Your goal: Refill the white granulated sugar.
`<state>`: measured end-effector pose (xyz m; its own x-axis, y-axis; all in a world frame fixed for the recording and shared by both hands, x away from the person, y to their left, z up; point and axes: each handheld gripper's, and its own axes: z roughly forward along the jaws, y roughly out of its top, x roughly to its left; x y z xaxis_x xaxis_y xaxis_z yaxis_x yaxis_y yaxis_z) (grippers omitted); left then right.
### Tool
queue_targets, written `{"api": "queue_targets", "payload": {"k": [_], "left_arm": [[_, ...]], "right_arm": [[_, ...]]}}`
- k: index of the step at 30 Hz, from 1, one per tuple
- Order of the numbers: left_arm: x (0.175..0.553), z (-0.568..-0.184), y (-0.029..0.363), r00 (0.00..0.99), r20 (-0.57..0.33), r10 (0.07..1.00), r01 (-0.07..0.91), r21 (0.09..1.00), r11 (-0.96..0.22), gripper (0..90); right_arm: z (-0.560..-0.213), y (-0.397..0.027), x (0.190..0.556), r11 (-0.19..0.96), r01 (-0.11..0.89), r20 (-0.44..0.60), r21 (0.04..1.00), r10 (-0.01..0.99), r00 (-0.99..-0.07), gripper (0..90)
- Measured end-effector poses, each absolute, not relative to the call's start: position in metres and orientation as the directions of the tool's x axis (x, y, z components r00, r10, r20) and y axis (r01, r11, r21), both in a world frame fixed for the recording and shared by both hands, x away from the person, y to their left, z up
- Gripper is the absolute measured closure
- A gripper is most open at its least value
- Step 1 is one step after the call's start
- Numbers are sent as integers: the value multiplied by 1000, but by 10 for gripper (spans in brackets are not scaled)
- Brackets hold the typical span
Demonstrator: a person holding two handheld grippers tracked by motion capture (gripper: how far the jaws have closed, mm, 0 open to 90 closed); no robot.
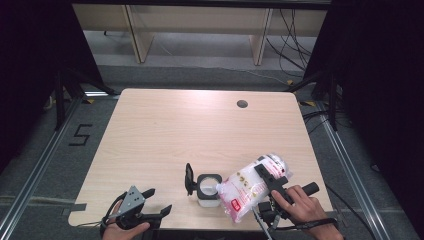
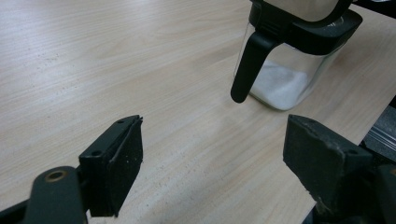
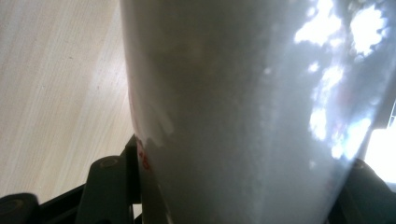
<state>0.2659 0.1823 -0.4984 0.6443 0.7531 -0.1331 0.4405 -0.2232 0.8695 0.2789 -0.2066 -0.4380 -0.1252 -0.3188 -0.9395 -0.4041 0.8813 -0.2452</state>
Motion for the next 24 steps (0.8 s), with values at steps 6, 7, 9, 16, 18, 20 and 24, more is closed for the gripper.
{"api": "queue_targets", "payload": {"k": [6, 7, 9, 16, 18, 20, 24], "left_arm": [[266, -499, 183, 649, -127, 750, 441, 867, -234, 195], [267, -499, 182, 651, -134, 747, 436, 872, -224, 194], [268, -498, 184, 653, -125, 747, 436, 868, -236, 193], [267, -498, 182, 650, -126, 749, 439, 867, -235, 187], [266, -499, 183, 657, -116, 745, 432, 868, -246, 187], [268, -499, 182, 647, -137, 750, 440, 870, -220, 185], [267, -500, 182, 649, -133, 749, 439, 870, -226, 185]], "right_arm": [[-441, -207, 276, 909, -367, -946, -200, -277, -170, 415], [-440, -206, 277, 901, -375, -943, -218, -293, -157, 415], [-440, -207, 276, 906, -368, -945, -206, -282, -165, 416], [-438, -206, 277, 893, -386, -941, -232, -307, -142, 416], [-439, -207, 276, 901, -373, -942, -222, -297, -154, 415], [-440, -207, 276, 904, -373, -946, -207, -282, -158, 416], [-441, -207, 276, 911, -366, -950, -193, -267, -163, 416]]}}
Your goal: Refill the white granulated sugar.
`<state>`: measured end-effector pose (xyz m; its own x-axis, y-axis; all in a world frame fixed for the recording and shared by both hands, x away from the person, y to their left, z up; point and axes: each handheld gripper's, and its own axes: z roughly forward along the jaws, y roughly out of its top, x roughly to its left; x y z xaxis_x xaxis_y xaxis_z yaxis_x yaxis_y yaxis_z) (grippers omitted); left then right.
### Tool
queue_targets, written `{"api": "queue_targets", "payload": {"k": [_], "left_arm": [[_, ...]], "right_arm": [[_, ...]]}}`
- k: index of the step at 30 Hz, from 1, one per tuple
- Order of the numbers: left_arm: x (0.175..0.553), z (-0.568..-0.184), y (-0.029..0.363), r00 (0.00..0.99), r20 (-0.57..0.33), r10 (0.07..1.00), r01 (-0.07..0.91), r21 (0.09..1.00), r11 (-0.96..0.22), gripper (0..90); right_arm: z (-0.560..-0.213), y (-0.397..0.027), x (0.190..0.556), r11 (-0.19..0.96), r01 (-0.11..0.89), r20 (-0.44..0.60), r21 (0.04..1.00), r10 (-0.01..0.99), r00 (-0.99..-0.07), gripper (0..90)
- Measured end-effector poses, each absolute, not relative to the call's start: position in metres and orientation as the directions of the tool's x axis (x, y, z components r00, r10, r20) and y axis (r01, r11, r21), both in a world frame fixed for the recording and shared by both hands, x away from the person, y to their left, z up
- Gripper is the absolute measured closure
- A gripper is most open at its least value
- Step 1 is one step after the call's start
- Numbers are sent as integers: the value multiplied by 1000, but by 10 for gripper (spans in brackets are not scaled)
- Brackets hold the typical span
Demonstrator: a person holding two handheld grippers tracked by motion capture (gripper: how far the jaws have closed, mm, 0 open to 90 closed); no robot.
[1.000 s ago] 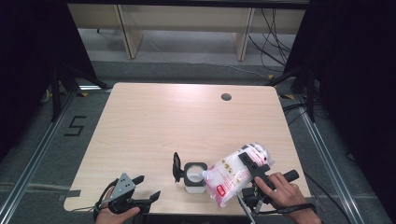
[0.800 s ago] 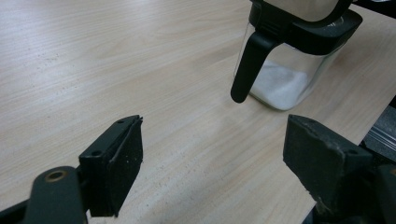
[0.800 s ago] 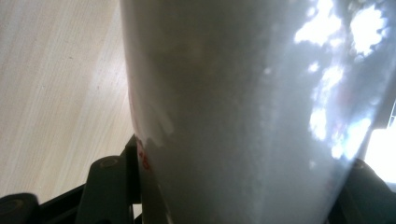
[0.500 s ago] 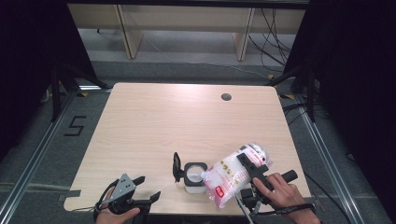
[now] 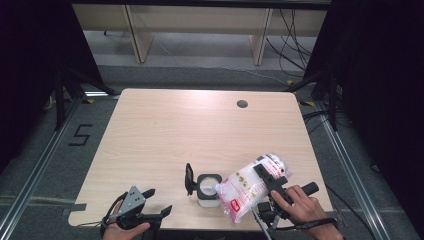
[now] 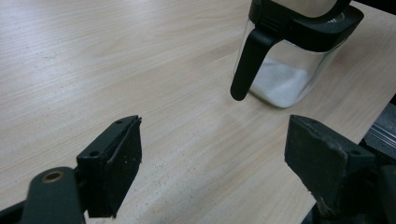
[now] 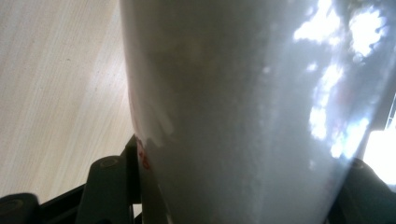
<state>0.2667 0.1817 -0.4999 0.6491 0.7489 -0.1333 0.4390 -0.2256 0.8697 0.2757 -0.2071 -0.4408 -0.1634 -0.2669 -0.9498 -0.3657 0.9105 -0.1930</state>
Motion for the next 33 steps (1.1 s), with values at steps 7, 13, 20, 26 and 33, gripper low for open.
{"api": "queue_targets", "payload": {"k": [7, 13, 20, 26, 33], "left_arm": [[267, -499, 183, 649, -119, 751, 444, 862, -246, 184], [268, -500, 182, 651, -127, 749, 444, 863, -240, 184], [268, -499, 182, 643, -133, 754, 443, 868, -224, 184], [268, -499, 185, 652, -109, 751, 433, 866, -250, 184], [267, -499, 183, 646, -118, 754, 443, 863, -244, 184]], "right_arm": [[-436, -207, 277, 894, -385, -944, -231, -302, -135, 416], [-439, -208, 279, 896, -387, -945, -219, -293, -145, 416], [-440, -207, 276, 904, -372, -945, -213, -288, -157, 416], [-439, -206, 278, 888, -392, -941, -239, -311, -130, 416], [-436, -206, 278, 880, -402, -939, -252, -323, -118, 417]]}}
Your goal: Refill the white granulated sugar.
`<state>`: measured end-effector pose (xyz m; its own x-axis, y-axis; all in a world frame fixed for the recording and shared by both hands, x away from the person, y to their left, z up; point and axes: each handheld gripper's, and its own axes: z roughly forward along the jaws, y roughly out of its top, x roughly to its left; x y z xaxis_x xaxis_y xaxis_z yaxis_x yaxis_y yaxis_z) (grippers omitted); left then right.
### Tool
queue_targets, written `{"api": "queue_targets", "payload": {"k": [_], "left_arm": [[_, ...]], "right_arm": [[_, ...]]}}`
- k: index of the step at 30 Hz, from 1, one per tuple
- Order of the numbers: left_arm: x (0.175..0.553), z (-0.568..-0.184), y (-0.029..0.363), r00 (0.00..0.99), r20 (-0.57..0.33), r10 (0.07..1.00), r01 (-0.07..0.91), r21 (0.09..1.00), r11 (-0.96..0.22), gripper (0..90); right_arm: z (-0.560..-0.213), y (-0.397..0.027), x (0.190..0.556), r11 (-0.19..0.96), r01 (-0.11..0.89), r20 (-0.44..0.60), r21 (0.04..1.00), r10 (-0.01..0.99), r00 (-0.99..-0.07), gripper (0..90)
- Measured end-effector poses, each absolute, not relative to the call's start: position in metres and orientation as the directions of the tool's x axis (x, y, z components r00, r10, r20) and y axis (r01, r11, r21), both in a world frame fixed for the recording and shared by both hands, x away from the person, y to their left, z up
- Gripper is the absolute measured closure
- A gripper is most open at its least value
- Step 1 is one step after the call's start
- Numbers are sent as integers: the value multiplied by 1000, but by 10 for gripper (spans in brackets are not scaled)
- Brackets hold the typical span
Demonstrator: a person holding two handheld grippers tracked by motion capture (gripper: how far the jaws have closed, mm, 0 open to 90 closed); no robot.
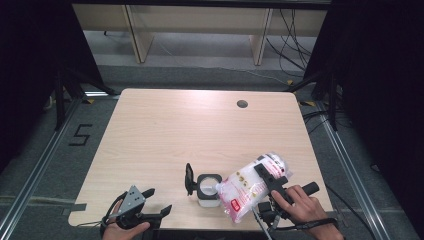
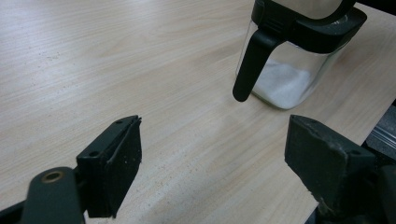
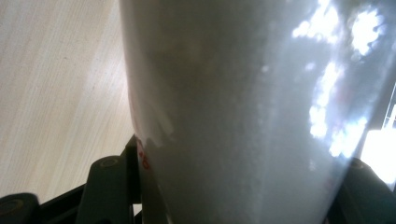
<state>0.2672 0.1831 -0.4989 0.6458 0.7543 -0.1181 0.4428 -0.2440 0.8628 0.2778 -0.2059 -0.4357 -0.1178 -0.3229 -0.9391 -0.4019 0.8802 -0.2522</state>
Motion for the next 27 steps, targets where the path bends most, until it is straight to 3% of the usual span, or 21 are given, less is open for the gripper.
{"api": "queue_targets", "payload": {"k": [13, 19, 21, 25, 27], "left_arm": [[268, -499, 185, 653, -100, 750, 433, 862, -262, 183], [267, -500, 184, 641, -122, 758, 448, 861, -240, 183], [267, -499, 184, 640, -121, 758, 446, 863, -238, 182], [267, -499, 185, 651, -108, 752, 439, 861, -257, 182], [267, -499, 184, 645, -121, 755, 443, 864, -240, 182]], "right_arm": [[-439, -207, 276, 903, -368, -944, -223, -294, -150, 417], [-438, -205, 278, 872, -386, -927, -299, -361, -97, 417], [-440, -207, 276, 902, -364, -944, -232, -299, -137, 417], [-440, -205, 278, 883, -379, -933, -277, -341, -112, 418], [-441, -207, 277, 900, -358, -937, -248, -317, -149, 418]]}}
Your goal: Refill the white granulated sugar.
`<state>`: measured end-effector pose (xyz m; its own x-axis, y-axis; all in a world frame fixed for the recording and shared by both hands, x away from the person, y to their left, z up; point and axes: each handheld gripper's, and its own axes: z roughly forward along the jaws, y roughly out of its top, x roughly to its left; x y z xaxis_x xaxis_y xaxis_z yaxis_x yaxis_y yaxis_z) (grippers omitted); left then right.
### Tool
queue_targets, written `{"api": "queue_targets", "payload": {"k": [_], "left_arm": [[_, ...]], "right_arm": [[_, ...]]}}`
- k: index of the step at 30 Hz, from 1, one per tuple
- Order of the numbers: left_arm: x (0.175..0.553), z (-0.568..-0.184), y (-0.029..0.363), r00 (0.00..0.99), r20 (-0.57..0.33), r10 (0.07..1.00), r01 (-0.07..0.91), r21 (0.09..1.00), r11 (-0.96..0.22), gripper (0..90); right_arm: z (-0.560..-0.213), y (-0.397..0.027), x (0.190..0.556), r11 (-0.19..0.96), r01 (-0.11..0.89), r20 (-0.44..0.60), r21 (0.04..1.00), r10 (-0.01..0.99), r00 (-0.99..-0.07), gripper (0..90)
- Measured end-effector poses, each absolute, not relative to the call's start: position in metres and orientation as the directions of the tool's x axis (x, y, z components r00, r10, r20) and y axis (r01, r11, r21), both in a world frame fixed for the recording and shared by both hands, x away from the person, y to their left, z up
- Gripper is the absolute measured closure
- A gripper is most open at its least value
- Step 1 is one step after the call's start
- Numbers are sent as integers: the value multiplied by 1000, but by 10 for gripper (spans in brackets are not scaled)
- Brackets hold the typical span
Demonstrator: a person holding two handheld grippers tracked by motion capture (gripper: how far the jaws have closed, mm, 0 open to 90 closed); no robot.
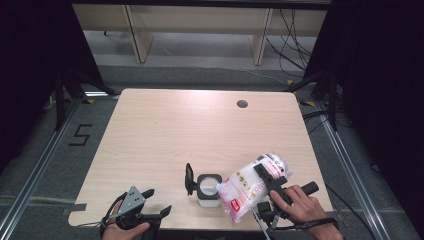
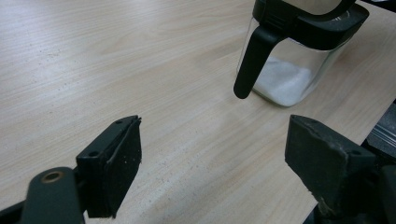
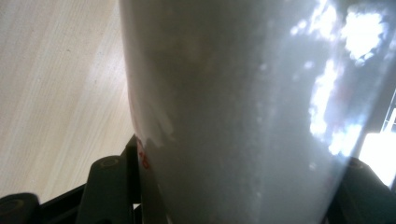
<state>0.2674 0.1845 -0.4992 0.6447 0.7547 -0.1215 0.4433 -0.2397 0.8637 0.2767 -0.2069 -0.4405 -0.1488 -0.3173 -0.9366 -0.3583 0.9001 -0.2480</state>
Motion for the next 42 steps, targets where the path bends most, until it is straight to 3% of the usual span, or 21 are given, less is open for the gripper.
{"api": "queue_targets", "payload": {"k": [20, 42], "left_arm": [[268, -499, 184, 644, -125, 755, 442, 866, -233, 182], [267, -498, 184, 629, -133, 766, 449, 867, -218, 182]], "right_arm": [[-437, -206, 278, 886, -373, -935, -276, -337, -110, 419], [-434, -210, 278, 903, -374, -949, -211, -281, -144, 421]]}}
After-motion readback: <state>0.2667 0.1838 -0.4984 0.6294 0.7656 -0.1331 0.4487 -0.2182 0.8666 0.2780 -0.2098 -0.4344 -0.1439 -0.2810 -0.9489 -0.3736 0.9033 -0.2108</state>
